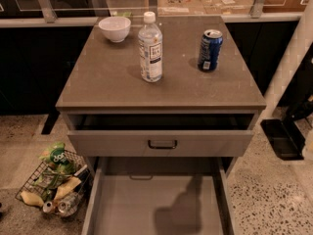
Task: Open middle drawer
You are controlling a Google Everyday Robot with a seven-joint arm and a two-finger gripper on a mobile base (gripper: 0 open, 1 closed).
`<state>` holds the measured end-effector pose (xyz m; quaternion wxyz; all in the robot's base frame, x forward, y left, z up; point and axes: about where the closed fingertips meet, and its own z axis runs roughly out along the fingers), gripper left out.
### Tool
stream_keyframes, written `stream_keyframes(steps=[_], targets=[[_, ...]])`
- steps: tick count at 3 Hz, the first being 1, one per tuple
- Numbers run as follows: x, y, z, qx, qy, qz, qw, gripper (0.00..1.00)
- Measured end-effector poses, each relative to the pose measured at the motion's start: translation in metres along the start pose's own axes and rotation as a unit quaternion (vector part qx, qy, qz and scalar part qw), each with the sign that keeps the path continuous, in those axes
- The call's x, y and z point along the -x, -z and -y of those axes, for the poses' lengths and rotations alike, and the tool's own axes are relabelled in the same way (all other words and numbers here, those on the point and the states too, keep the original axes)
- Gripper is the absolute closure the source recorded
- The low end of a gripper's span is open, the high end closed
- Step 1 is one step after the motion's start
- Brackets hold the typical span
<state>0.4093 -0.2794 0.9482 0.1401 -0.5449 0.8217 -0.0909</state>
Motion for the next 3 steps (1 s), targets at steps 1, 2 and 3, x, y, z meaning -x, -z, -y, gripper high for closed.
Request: stream_keyframes(steps=[1,2,3], targets=[[-0.04,-0.013,-0.028,-0.004,-0.011,-0.02,0.9997,0.0],[-0.066,-0.023,-0.064,-0.011,-0.027,-0.013,0.9995,0.0],[-0.076,-0.055,-0.141,-0.018,-0.046,0.023,0.9985,0.0]])
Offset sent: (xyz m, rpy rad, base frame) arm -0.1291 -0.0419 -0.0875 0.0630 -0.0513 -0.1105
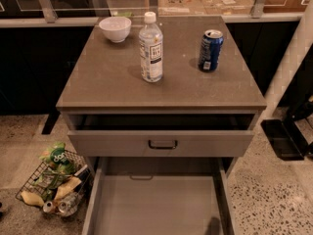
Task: Open middle drawer
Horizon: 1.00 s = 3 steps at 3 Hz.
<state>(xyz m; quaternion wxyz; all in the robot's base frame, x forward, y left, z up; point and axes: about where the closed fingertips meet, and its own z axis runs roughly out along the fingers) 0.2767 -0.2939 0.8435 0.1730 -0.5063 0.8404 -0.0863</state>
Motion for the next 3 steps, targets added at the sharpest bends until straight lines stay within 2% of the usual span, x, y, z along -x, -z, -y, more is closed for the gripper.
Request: stream_keyframes(steps=[1,2,3], targets=[[0.001,-0.001,0.0,0.0,0.001,0.0,1.0,0.0],[0.003,-0.027,0.009,-0.006,0.019,0.013,0.9997,0.0],[-0.012,-0.086,0.001,-0.005,0.047,0.038,0.9982,0.0]])
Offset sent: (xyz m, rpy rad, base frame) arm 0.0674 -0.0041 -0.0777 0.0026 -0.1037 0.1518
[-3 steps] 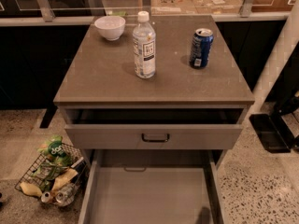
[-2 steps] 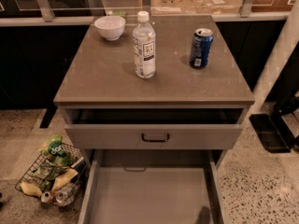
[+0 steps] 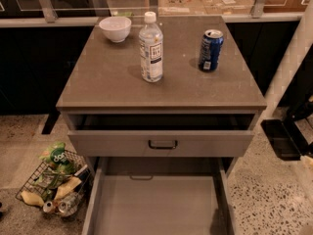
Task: Open middle drawer
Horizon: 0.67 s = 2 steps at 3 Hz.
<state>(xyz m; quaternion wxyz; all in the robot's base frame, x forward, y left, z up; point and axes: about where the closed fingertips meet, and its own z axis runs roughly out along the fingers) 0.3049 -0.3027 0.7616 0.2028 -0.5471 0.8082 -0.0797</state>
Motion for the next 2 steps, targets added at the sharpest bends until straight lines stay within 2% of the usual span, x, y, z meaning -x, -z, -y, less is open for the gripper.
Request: stream_keyframes(steps=[1,2], targets=[[-0.02,-0.047,-0.022,0.001,0.027,0.016,0.9995,0.0],[-0.04,-0.076,-0.054,0.017,0.041,0.018,0.9989,0.0]])
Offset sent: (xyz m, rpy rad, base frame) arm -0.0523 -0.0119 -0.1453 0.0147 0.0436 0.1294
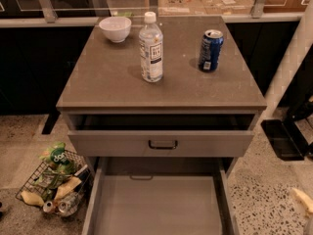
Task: Open middle drawer
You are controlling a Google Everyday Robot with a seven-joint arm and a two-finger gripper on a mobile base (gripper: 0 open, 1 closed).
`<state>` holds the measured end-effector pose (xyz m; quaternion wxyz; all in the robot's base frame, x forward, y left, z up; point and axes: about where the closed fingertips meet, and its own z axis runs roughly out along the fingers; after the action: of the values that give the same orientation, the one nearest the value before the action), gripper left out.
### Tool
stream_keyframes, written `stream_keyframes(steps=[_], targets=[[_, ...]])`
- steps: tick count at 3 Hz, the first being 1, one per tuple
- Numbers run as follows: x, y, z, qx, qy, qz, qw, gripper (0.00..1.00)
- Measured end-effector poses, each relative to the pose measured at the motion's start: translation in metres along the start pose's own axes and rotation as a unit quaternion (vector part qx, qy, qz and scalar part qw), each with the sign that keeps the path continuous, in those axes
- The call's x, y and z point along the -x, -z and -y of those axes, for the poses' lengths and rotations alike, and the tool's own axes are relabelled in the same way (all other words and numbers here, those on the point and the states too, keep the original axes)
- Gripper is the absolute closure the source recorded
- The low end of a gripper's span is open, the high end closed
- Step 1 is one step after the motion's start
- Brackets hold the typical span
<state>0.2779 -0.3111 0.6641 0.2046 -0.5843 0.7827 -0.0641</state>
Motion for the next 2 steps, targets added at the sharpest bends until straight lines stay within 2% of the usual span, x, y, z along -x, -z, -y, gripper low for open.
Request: stream_keyframes(steps=[2], targets=[[-0.008,-0.039,-0.065,0.065,0.025,-0.008,0.9975,0.0]])
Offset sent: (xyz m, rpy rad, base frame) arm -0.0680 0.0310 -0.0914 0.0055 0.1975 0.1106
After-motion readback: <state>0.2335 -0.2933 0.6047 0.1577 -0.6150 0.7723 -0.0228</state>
